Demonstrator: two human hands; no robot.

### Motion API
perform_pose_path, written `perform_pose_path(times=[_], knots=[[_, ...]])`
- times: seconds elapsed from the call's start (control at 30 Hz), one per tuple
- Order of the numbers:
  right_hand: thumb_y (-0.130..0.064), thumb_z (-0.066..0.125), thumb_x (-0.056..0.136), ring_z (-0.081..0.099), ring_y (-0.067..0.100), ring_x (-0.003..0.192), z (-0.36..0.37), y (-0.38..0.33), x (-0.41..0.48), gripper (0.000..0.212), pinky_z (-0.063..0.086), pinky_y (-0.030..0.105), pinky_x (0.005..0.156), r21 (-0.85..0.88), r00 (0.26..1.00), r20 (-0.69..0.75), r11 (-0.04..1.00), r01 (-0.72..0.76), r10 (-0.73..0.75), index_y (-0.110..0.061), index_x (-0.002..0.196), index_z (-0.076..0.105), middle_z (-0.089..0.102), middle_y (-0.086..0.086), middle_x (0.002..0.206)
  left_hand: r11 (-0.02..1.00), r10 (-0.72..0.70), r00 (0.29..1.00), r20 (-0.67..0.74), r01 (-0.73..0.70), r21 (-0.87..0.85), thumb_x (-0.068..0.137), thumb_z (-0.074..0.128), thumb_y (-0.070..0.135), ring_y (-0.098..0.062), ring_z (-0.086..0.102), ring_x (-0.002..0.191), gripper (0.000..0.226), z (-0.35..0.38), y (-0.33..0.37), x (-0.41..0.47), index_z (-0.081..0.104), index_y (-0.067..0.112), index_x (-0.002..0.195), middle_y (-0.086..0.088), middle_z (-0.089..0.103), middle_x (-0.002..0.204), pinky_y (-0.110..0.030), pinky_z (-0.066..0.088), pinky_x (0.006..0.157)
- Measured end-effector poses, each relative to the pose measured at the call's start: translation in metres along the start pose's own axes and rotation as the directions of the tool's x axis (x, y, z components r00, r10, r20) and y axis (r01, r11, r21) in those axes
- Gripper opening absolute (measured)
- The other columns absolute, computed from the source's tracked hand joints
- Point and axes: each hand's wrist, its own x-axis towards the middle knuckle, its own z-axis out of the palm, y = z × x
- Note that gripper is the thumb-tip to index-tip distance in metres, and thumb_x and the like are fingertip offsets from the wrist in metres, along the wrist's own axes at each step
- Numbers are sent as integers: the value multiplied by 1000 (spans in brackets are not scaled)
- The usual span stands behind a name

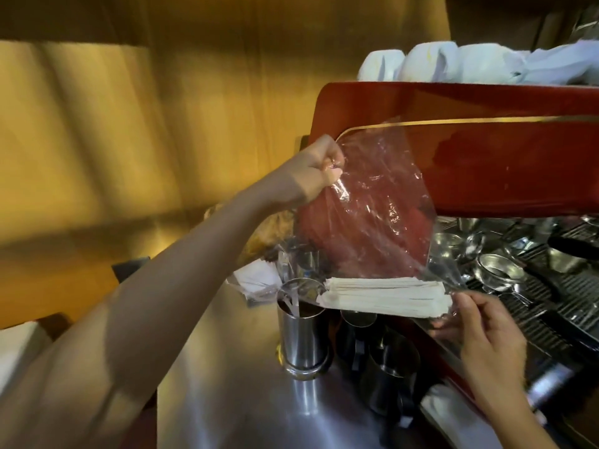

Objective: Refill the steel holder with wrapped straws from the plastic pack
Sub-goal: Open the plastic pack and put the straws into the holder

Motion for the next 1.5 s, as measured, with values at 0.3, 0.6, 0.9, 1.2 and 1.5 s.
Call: perform_pose_path(times=[0.3, 0.6, 0.9, 1.2, 1.5], knots=[[-15, 45, 93, 63, 23, 55, 10, -26, 24, 20, 45, 9, 41, -71, 991, 111, 994, 84, -76, -23, 78, 56, 62, 21, 71, 994, -66, 991, -118, 55, -100, 94, 49, 9, -13, 37, 64, 18, -18, -29, -11, 47, 21, 81, 4, 39, 74, -28, 33, 61], [-18, 46, 93, 62, 10, 46, 36, -32, 49, 18, 42, 8, 39, -171, 960, 266, 975, 140, -91, -22, 79, 55, 61, 12, 62, 980, -184, 949, -256, 158, -118, 93, 51, 12, -8, 44, 66, 13, -27, -73, -35, 51, 20, 83, 4, 48, 76, -17, 38, 61], [-22, 50, 92, 60, 7, 45, 61, -43, 82, 14, 48, 14, 41, -206, 938, 335, 965, 163, -87, -15, 82, 57, 62, 10, 64, 941, -285, 874, -393, 178, -287, 89, 59, 9, -11, 51, 63, 15, -32, -109, -62, 55, 21, 79, -1, 55, 70, -24, 43, 64], [-15, 69, 78, 60, 10, 57, 73, -20, 65, 13, 48, 19, 42, 36, 916, 389, 992, -121, 98, -16, 89, 61, 58, -1, 72, 913, -370, 809, -457, 228, -337, 88, 60, 18, 0, 58, 56, 8, -28, -137, -93, 60, 20, 81, 0, 63, 70, -16, 46, 57], [-9, 68, 78, 57, 15, 67, 79, -1, 63, 12, 46, 27, 55, 75, 916, 362, 974, -212, 172, -20, 74, 71, 67, 2, 80, 848, -443, 839, -315, 280, -449, 71, 68, 38, -8, 63, 86, 28, -20, -145, -118, 67, 20, 93, 0, 68, 92, -20, 45, 76]])
